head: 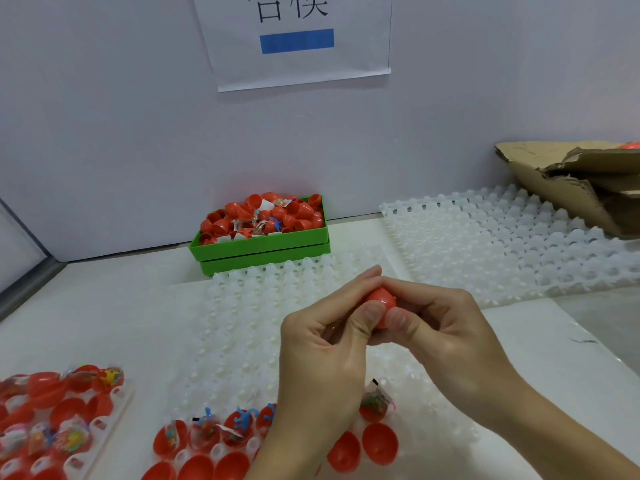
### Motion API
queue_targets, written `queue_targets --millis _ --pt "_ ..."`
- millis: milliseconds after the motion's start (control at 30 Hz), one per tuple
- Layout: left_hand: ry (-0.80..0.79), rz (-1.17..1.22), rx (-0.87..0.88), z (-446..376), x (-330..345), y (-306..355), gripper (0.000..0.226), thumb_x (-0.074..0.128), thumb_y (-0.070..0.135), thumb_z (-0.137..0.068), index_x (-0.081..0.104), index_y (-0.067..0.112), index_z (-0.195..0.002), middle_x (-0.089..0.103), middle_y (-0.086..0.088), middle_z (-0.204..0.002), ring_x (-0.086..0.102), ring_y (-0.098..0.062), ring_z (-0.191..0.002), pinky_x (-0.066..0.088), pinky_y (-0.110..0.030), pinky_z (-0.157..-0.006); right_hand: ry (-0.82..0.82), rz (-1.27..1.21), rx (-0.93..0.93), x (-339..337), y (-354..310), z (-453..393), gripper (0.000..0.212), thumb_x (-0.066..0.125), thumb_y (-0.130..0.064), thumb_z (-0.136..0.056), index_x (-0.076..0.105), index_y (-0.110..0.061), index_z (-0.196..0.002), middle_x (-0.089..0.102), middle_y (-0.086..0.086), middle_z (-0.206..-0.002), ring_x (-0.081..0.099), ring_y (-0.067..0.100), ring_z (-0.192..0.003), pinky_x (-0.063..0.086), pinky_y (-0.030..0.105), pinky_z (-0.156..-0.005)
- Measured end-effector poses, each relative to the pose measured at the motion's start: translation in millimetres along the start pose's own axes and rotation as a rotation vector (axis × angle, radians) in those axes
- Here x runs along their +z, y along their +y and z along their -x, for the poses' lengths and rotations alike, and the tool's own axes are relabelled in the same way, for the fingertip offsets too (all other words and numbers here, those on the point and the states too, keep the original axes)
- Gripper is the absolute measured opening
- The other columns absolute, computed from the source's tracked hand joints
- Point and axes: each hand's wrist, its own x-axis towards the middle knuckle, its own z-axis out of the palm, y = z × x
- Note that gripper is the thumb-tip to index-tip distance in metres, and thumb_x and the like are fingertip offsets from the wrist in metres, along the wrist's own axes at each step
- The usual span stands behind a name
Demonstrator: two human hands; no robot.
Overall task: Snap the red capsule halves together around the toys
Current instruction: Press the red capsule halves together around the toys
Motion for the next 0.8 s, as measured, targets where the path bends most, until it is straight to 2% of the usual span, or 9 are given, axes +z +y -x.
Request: queue_targets --millis 133,200,267,333,400,467,533,667,800 --pt "-0.040 0.028 -0.057 -3.5 -7.0 -5.9 0.045 0.069 0.019 -0.080 0.066 0.023 -0.125 0.068 0.017 -0.123 0.058 -0.001 -0.122 0.050 -0.011 -0.089 -0.002 0.057 0.008 -8.7 1.3 0.2 0.043 0.068 0.005 -0.081 0.069 -0.021 -0.115 0.077 0.002 -0.103 0.073 0.019 -0.099 0.056 0.021 -0.082" --pt "-0.028 -0.007 -0.083 -4.6 -8.5 -8.7 0.045 0.072 0.027 -0.077 0.067 0.027 -0.122 0.071 0.016 -0.118 0.061 -0.002 -0.118 0.053 -0.017 -0.090 0.005 0.118 -0.003 -12.1 0.4 -0.3 0.051 0.068 0.012 -0.081 0.066 -0.021 -0.120 0.076 0.000 -0.106 0.071 0.017 -0.103 0.056 0.021 -0.083" --pt "-0.021 -0.048 -0.105 -4.8 -8.6 -9.7 0.039 0.071 0.032 -0.076 0.070 0.028 -0.114 0.073 0.016 -0.111 0.065 -0.004 -0.111 0.057 -0.029 -0.091 0.024 0.182 -0.014 -13.5 -0.7 -1.7 0.055 0.073 0.009 -0.079 0.064 -0.026 -0.121 0.076 -0.001 -0.106 0.071 0.017 -0.102 0.057 0.031 -0.084" --pt "-0.033 -0.059 -0.123 -4.6 -7.5 -8.7 0.034 0.070 0.032 -0.077 0.070 0.028 -0.111 0.073 0.014 -0.108 0.068 -0.008 -0.106 0.058 -0.036 -0.089 0.057 0.206 -0.013 -14.0 -0.8 -3.4 0.053 0.078 0.005 -0.076 0.064 -0.027 -0.115 0.076 0.000 -0.105 0.071 0.018 -0.096 0.056 0.049 -0.087" --pt "-0.043 -0.041 -0.137 -4.3 -6.0 -8.7 0.033 0.069 0.030 -0.078 0.068 0.030 -0.111 0.074 0.013 -0.106 0.071 -0.012 -0.101 0.060 -0.035 -0.083 0.070 0.195 -0.021 -14.0 0.3 -4.0 0.046 0.082 0.000 -0.072 0.065 -0.024 -0.108 0.076 0.002 -0.104 0.071 0.020 -0.096 0.052 0.061 -0.087" --pt "-0.025 -0.009 -0.148 -4.0 -5.4 -8.5 0.029 0.070 0.025 -0.080 0.069 0.032 -0.109 0.074 0.011 -0.102 0.073 -0.014 -0.095 0.060 -0.027 -0.075 0.072 0.194 -0.038 -13.8 1.6 -3.9 0.043 0.081 -0.007 -0.068 0.066 -0.025 -0.105 0.075 0.002 -0.104 0.070 0.022 -0.100 0.051 0.062 -0.086" --pt "-0.004 0.027 -0.169 -3.9 -5.4 -8.8 0.023 0.071 0.018 -0.086 0.071 0.030 -0.106 0.074 0.005 -0.098 0.074 -0.018 -0.088 0.060 -0.024 -0.072 0.096 0.241 -0.054 -13.5 3.8 -4.3 0.045 0.084 -0.006 -0.068 0.068 -0.030 -0.103 0.075 0.002 -0.101 0.070 0.022 -0.098 0.054 0.058 -0.083" --pt "-0.082 0.130 -0.252 -2.5 -4.9 -9.2 0.022 0.071 0.024 -0.086 0.071 0.016 -0.106 0.076 -0.005 -0.097 0.075 -0.023 -0.088 0.060 -0.030 -0.076 0.131 0.426 -0.120 -14.3 11.3 -3.5 0.046 0.083 -0.003 -0.074 0.070 -0.037 -0.104 0.072 -0.009 -0.093 0.067 0.016 -0.083 0.056 0.031 -0.068" --pt "-0.039 0.292 -0.384 -4.5 -5.0 -12.9 0.020 0.065 0.015 -0.088 0.073 0.007 -0.104 0.076 -0.015 -0.094 0.074 -0.029 -0.089 0.061 -0.033 -0.076 0.072 0.578 -0.204 -13.5 12.4 -1.6 0.049 0.081 -0.020 -0.072 0.067 -0.033 -0.117 0.066 -0.012 -0.098 0.061 0.019 -0.085 0.050 0.024 -0.064"
